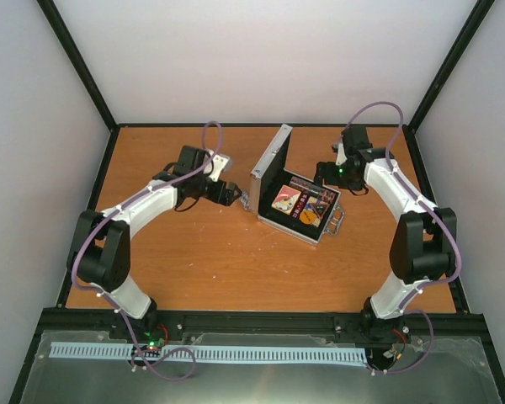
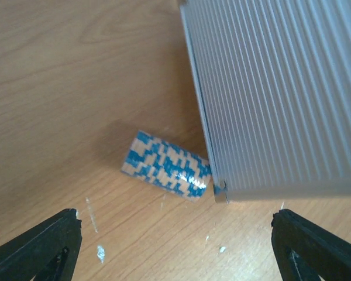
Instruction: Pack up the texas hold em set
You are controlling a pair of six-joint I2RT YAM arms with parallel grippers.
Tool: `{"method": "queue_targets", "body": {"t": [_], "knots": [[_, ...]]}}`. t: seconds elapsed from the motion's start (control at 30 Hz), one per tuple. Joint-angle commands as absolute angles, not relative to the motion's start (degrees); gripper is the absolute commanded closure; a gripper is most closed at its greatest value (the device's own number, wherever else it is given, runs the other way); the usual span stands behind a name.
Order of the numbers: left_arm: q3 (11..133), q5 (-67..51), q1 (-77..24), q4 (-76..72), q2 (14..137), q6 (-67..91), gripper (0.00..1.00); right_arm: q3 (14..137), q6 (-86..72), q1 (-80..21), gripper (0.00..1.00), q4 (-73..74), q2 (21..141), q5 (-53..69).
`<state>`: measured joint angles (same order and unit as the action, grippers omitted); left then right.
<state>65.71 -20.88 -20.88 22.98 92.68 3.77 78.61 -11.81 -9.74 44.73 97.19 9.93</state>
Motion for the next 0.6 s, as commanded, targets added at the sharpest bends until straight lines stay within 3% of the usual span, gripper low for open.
{"method": "queue_targets", "body": {"t": [0.0,0.33,0.57], "knots": [[59.7,-28.91,-20.46,8.82,92.78,-8.23,0.1,79.24,-10.89,-8.87,0.06,44.89,94.83,10.22],[51.85,-25.54,-21.87,-1.89,95.62,-14.56,0.08,83.8,-9.94,-8.0,0.06,48.21,96.19,10.17],[56.51,-23.95,-23.55,1.04,100.23,-16.15,0.09,85.29,-10.48,-7.86,0.06,49.43,97.57,11.46]]}}
